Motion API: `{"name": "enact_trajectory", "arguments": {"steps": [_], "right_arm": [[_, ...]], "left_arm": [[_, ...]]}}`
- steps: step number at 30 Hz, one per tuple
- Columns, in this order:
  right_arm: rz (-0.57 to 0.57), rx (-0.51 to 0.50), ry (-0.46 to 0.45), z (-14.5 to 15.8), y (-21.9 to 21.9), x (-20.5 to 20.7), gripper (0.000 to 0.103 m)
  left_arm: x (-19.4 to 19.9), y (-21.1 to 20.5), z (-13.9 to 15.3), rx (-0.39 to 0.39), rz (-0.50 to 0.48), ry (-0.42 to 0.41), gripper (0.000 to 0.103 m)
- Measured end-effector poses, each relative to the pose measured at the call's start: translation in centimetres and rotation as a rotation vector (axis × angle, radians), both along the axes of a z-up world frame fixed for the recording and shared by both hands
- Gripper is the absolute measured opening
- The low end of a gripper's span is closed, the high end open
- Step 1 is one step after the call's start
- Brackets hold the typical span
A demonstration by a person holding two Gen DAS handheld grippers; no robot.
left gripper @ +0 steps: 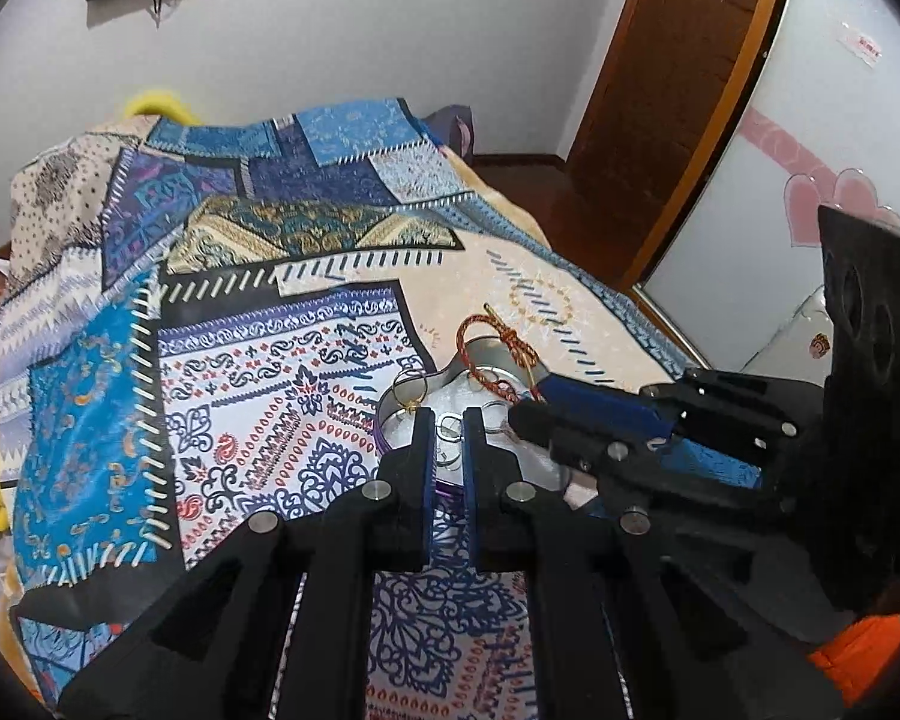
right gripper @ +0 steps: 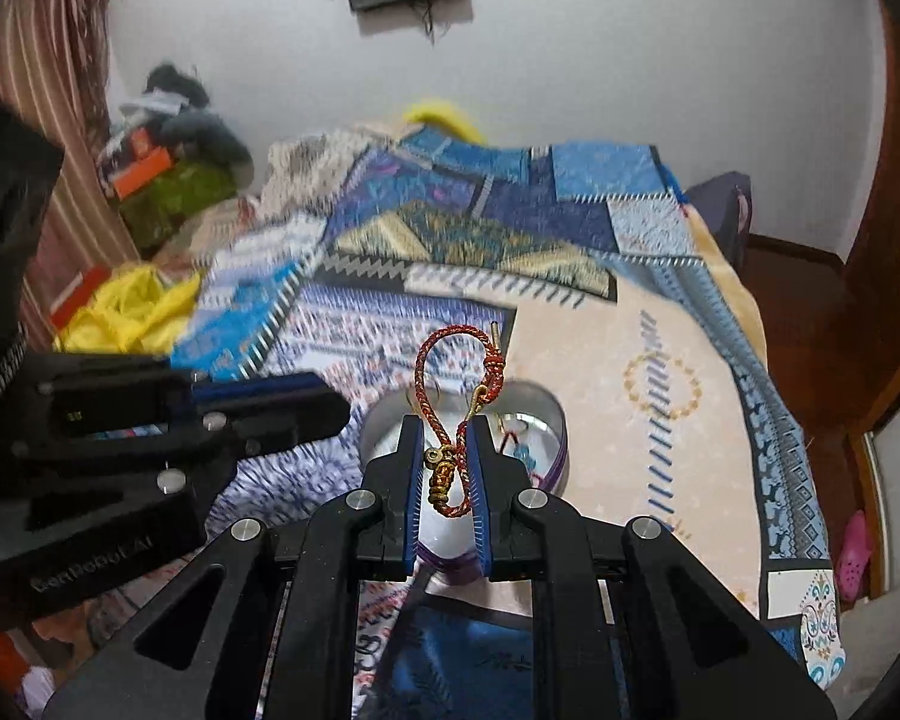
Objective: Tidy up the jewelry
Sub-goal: 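Lift the red bracelet with the right gripper and lower it into the tin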
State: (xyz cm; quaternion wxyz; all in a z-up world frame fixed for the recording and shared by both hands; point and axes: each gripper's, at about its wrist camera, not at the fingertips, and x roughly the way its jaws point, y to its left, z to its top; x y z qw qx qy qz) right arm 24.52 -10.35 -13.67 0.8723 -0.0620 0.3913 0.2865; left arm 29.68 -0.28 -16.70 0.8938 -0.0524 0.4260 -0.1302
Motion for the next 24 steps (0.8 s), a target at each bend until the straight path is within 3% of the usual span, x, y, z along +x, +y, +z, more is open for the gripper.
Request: {"name": "enact_trajectory", "arguments": {"steps": [12,24], "right_arm": [[0.026,-0.032,0.054,-1.6,-0.2,0.8,0.013],[0.022,-0.047,0.053,-1.4,-0.1,0.6,0.02]], "left_arm": [[1.7,0.2,-2.4,-0.025,-0.014,0.074,0.006],[0.0,0.2,-0.7,0.019,-0.011,0.021,0.008]]}}
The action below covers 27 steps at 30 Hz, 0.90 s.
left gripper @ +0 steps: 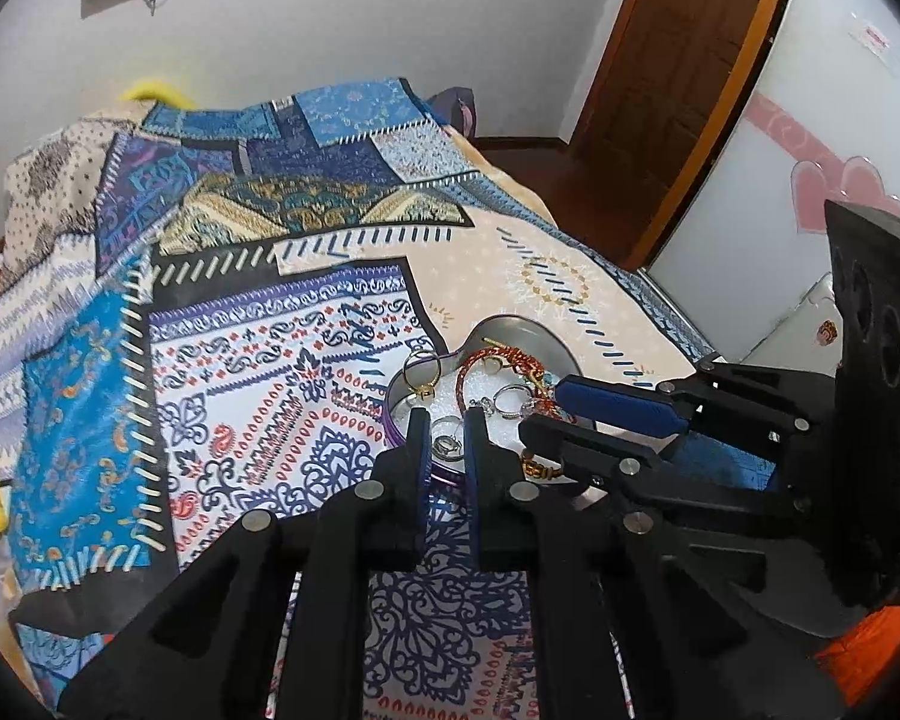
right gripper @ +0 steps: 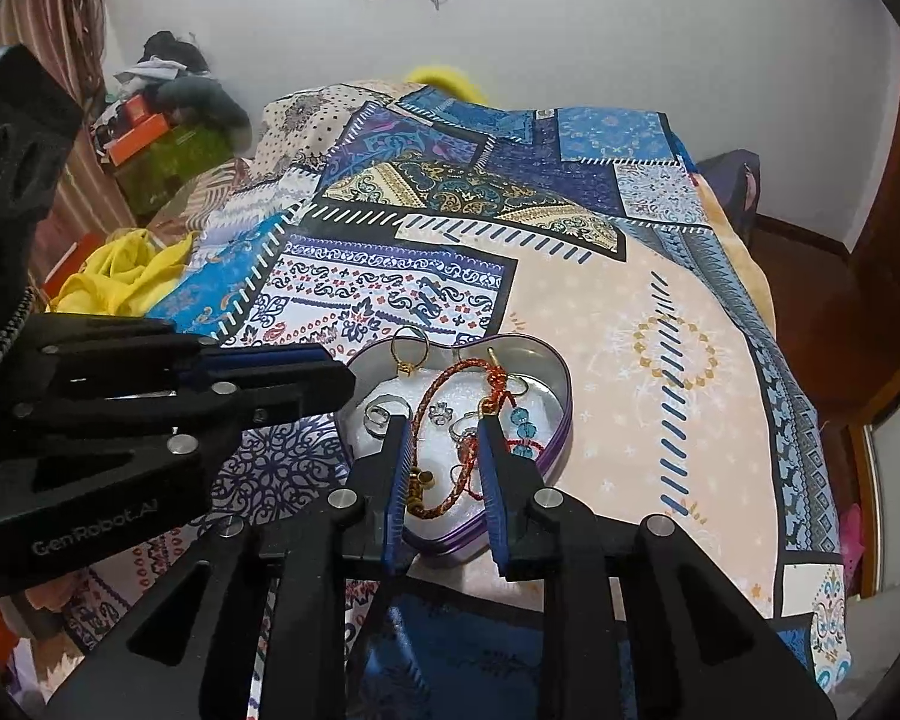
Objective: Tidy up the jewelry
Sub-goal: 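Lift the red bracelet with the right gripper and lower it into the tin, then open the right gripper and raise both tools away from the tin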
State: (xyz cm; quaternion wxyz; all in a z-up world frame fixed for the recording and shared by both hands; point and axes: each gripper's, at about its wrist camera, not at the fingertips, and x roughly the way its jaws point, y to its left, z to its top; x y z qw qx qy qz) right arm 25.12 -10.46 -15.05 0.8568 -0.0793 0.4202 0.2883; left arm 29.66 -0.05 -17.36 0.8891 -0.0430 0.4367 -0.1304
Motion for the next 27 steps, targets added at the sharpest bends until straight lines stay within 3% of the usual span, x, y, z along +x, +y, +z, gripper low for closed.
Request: {"name": "enact_trajectory", "arguments": {"steps": [8,15,21,27], "right_arm": [[-0.014,0.007,-0.075,3.1,-0.4,-1.7,0.02],[-0.05,0.089,-0.197,8.7,-2.3,-4.9,0.02],[-0.094,0.21,-0.367,14.9,-4.6,-9.8,0.02],[-0.125,0.322,-0.511,18.8,-6.3,-14.9,0.02]], "left_arm": [[-3.0,-0.1,4.4,0.044,0.011,-0.115,0.013],[-7.3,0.2,10.5,0.043,0.052,-0.27,0.015],[-12.6,0.1,16.0,0.063,0.102,-0.454,0.025],[-18.7,-0.3,19.8,0.07,0.147,-0.638,0.042]]}}
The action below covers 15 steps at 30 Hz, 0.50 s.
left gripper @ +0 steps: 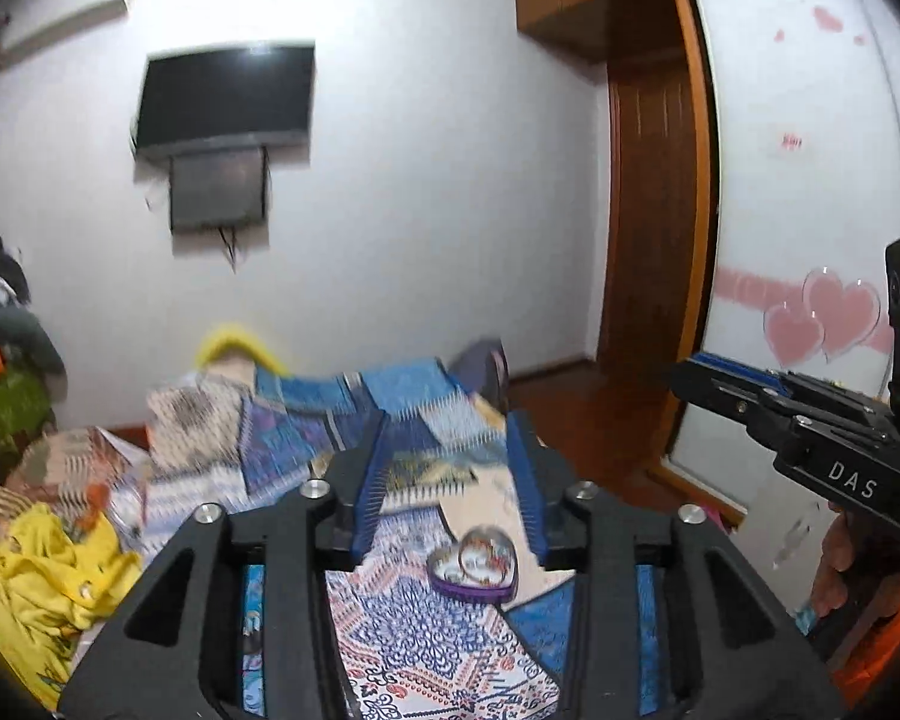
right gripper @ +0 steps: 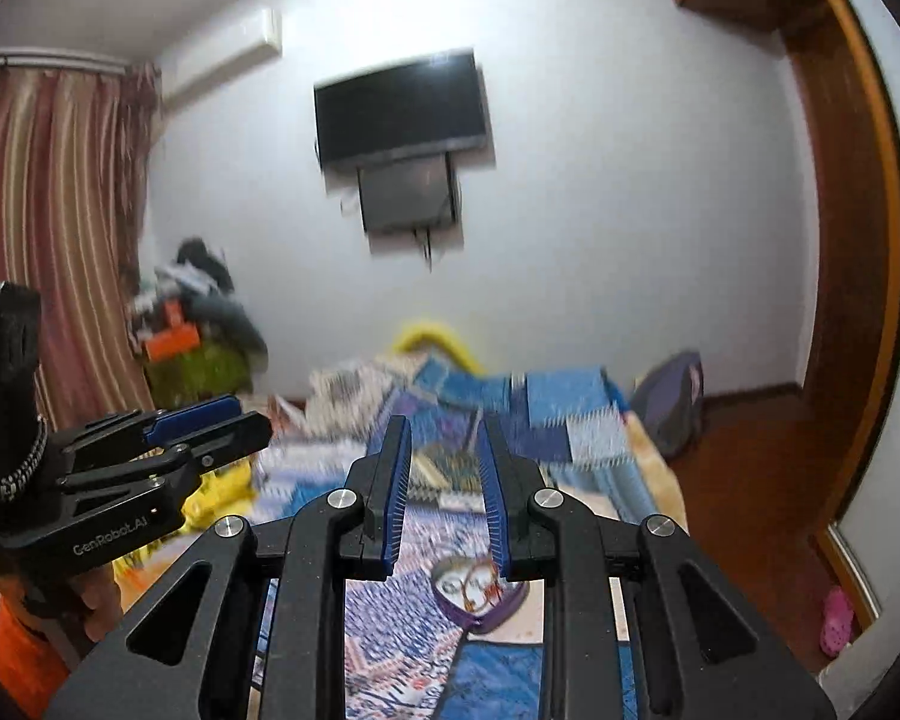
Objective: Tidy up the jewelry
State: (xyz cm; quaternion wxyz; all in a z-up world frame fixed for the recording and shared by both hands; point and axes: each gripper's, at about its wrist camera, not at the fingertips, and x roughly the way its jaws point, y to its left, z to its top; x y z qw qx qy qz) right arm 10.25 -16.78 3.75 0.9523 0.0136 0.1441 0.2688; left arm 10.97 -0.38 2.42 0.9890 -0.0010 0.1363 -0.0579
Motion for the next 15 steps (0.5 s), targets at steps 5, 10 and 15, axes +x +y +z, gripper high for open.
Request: {"name": "enact_trajectory", "arguments": {"steps": [5,10,15], "right_arm": [[-0.022,0.017,-0.072,1.1,0.1,-2.8,0.025],[-0.083,0.024,-0.14,1.2,0.5,-5.0,0.068],[-0.147,0.031,-0.173,1.0,0.5,-6.0,0.092]], "left_arm": [[-4.1,-0.2,1.3,0.001,0.048,-0.107,0.065],[-5.8,0.0,1.3,-0.003,0.092,-0.132,0.085],[-6.5,0.2,0.6,-0.016,0.119,-0.129,0.094]]}}
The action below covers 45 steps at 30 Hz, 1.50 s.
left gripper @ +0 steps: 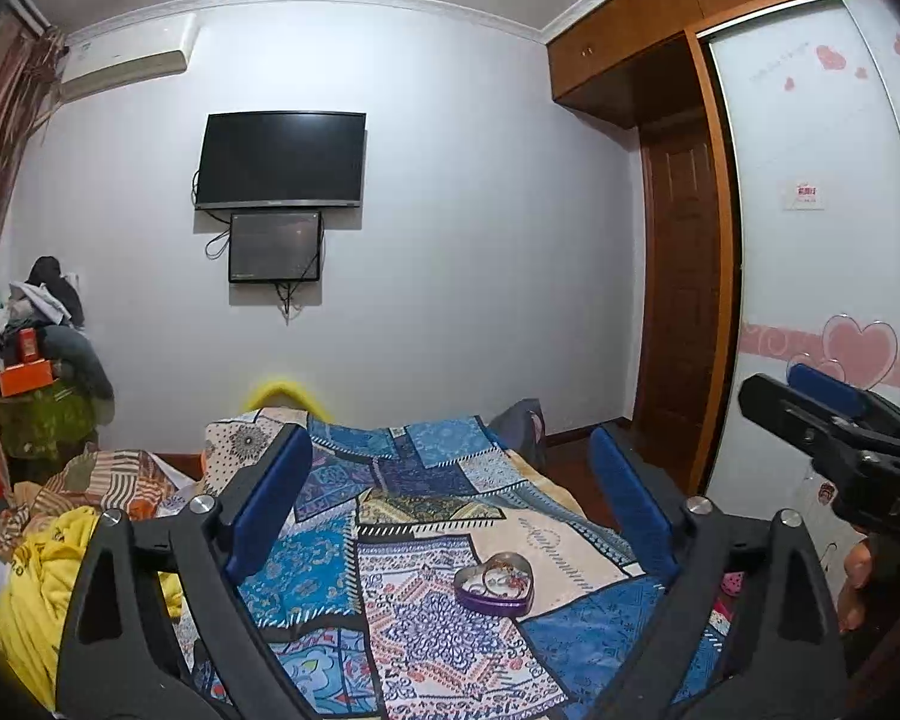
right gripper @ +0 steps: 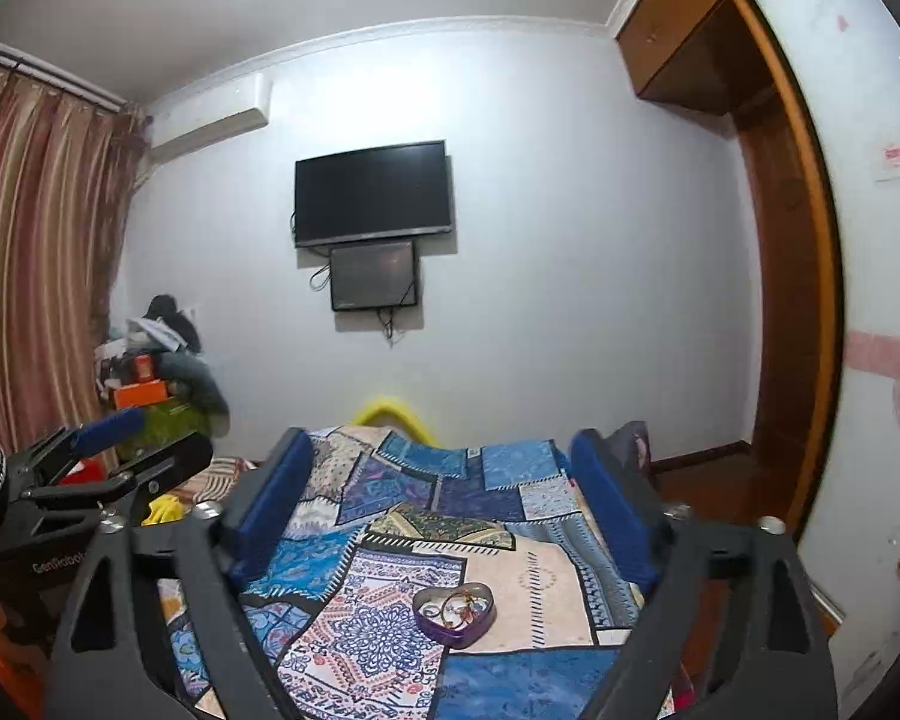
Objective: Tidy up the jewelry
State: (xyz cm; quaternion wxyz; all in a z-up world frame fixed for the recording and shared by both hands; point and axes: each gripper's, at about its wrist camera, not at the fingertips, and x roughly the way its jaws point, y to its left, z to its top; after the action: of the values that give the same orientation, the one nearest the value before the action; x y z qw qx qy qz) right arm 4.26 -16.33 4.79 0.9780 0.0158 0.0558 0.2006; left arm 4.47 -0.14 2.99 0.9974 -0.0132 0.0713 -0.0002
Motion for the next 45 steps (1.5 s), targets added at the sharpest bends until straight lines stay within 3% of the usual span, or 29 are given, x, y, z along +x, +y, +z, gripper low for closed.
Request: {"name": "enact_trajectory", "arguments": {"steps": [4,15,45], "right_arm": [[-0.034,-0.008,0.013,-0.3,0.5,0.0,0.096],[-0.015,-0.048,0.023,-0.8,-0.1,-1.7,0.096],[-0.023,-0.043,0.072,-1.0,-0.8,-1.3,0.096]], "left_arm": [[-0.3,0.0,-0.4,-0.015,0.001,0.017,0.095],[-0.8,0.0,-1.1,-0.027,0.0,0.03,0.096],[-0.1,-0.5,-1.5,-0.027,-0.012,0.057,0.099]]}}
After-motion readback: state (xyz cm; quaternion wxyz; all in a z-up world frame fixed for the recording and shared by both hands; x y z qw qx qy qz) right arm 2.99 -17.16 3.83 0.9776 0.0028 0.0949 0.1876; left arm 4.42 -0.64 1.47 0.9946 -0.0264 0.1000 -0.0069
